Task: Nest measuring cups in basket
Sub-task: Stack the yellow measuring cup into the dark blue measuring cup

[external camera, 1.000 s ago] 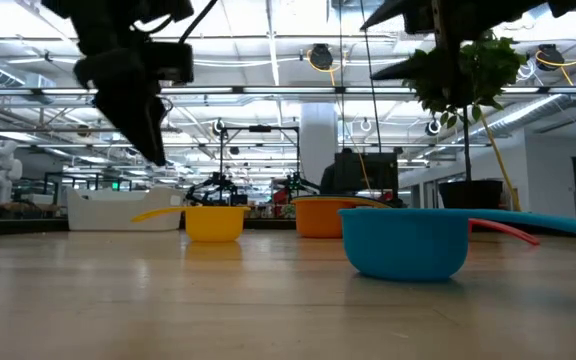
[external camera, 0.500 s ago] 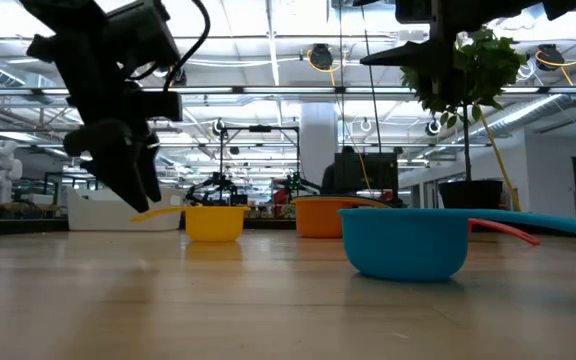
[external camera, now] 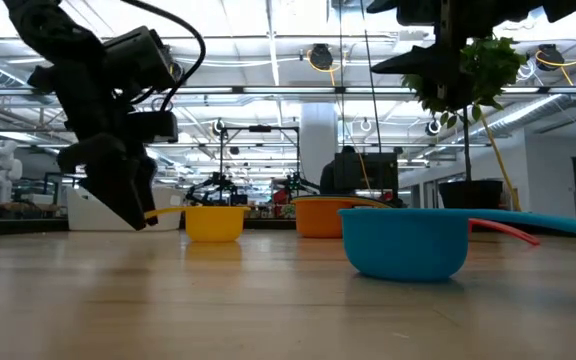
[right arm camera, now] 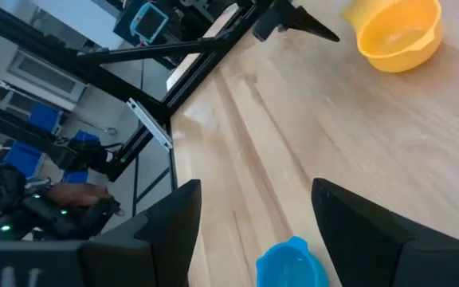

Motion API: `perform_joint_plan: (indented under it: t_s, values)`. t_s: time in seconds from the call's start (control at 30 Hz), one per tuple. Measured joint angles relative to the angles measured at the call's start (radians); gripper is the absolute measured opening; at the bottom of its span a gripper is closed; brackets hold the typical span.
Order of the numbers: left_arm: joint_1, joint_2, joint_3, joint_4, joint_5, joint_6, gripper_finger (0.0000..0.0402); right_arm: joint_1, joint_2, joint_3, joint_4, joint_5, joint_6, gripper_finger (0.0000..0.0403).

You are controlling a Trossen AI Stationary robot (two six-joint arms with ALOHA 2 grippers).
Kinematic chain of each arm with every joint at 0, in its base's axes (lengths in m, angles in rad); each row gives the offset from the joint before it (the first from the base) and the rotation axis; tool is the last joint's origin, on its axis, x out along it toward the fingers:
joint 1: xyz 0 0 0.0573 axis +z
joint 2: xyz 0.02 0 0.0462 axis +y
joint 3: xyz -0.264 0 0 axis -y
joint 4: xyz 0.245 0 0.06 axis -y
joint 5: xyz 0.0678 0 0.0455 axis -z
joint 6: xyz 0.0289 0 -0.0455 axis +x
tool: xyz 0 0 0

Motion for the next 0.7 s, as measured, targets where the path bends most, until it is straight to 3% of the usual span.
perform_joint_plan:
  t_s: [0.27, 0.5, 0.7]
  values:
    - [0.028, 0.000, -0.065, 0.108, 0.029, -0.011, 0.0257, 0.000, 0.000, 0.000, 0.002, -0.022, 0.033, 0.0231]
    - [0.034, 0.000, -0.078, 0.163, 0.076, 0.006, 0.0253, 0.000, 0.000, 0.000, 0.002, -0.017, 0.081, 0.0231]
    - [0.016, 0.000, -0.078, 0.226, 0.076, 0.000, 0.0228, 0.000, 0.000, 0.000, 0.034, 0.060, 0.086, 0.0231]
